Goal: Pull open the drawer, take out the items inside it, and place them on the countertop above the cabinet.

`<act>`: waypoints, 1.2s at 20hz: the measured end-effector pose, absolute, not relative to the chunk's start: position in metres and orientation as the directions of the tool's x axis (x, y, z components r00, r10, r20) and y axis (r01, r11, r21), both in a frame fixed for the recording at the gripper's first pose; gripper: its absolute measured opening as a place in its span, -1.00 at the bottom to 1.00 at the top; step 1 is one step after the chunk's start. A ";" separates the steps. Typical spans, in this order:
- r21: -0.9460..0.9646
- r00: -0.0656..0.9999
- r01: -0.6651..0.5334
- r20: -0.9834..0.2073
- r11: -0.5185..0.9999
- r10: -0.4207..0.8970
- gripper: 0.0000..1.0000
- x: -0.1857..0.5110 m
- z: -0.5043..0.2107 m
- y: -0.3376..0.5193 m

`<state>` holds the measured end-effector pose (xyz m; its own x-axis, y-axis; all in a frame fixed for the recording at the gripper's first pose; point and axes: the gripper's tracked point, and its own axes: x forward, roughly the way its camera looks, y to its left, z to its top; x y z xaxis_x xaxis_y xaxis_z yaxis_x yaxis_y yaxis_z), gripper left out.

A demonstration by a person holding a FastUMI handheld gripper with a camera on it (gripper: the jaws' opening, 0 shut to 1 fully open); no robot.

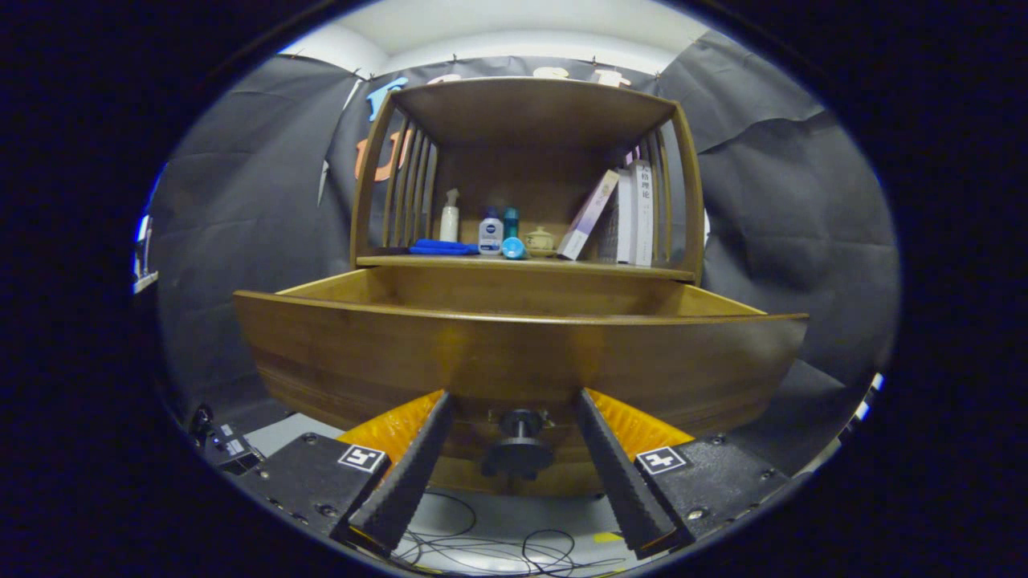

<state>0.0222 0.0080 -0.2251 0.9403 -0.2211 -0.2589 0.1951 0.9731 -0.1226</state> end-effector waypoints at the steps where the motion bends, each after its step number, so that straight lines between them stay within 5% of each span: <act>1: -0.114 0.943 0.195 -0.251 0.974 -0.218 0.97 0.024 -0.226 0.011; 24: -0.153 0.911 0.184 -0.344 0.971 -0.226 1.00 0.139 -0.221 -0.006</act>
<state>0.1391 -0.0060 -0.2209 0.9112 -0.2265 -0.3440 0.1837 0.9710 -0.1527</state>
